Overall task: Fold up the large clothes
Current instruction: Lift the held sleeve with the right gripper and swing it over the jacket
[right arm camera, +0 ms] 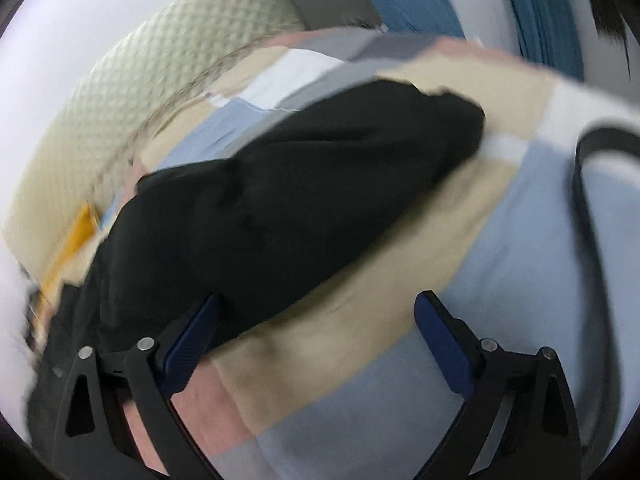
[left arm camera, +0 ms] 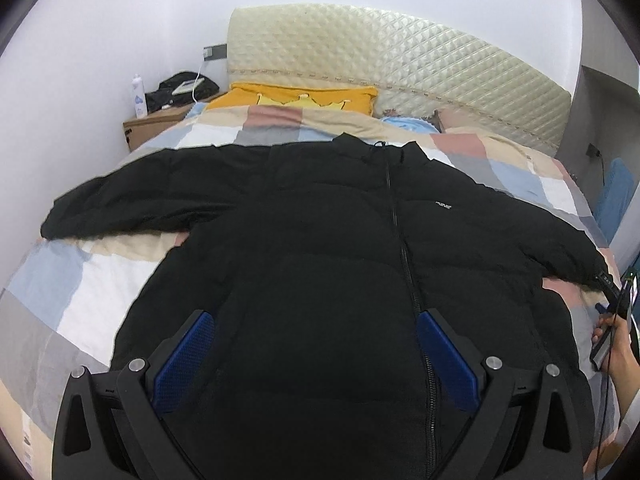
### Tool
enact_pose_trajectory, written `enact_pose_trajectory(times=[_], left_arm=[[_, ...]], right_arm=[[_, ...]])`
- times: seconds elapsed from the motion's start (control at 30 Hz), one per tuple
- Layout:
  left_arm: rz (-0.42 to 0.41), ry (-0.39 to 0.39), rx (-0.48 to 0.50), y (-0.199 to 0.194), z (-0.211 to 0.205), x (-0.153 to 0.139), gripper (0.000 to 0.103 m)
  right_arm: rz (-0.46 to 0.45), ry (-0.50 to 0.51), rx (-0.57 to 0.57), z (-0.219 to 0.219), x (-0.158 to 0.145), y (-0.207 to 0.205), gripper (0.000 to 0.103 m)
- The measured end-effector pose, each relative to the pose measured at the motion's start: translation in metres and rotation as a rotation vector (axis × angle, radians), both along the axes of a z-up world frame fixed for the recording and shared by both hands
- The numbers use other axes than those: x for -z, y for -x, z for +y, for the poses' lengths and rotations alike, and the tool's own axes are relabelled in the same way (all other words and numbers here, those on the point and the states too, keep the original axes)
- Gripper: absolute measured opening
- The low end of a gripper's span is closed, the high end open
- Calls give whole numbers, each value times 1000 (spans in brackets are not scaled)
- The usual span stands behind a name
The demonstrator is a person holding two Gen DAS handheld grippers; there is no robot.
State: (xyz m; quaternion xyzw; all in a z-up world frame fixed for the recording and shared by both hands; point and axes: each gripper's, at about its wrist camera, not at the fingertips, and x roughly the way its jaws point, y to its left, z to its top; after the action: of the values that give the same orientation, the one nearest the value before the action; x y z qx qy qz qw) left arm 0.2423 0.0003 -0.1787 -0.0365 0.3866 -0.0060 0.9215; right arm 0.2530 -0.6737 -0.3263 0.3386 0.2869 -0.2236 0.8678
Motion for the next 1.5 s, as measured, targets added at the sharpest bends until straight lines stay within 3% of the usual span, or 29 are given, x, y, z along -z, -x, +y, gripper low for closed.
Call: enact_pose_trajectory(times=[0.17, 0.3, 0.53, 0.97, 1.07, 1.1, 1.13, 1.23, 1.33, 1.5], left_arm=[[18, -14, -2, -5, -1, 7, 102], [23, -20, -4, -7, -2, 11, 102], [15, -33, -25, -11, 2, 15, 102], [48, -55, -27, -22, 2, 31, 102], [63, -64, -14, -27, -3, 35, 102], [65, -67, -10, -27, -4, 36, 102], [68, -79, -5, -28, -7, 36, 102], [60, -110, 20, -27, -13, 35, 102], [37, -88, 21, -24, -11, 28, 102], [3, -92, -3, -21, -7, 16, 102]], right_arm=[[-66, -36, -9, -9, -2, -9, 95], [-124, -63, -19, -13, -2, -19, 82], [-253, -128, -59, -20, 2, -34, 81], [-458, -220, 109, -59, 10, -3, 80], [-470, -246, 134, -63, 13, -2, 70], [-452, -241, 138, -65, 11, -5, 63], [-434, -232, 146, -66, 8, -5, 46], [-352, -159, 154, -65, -13, -10, 24], [-340, -84, 128, -59, -44, -13, 16], [-331, -27, 126, -58, -88, -7, 10]])
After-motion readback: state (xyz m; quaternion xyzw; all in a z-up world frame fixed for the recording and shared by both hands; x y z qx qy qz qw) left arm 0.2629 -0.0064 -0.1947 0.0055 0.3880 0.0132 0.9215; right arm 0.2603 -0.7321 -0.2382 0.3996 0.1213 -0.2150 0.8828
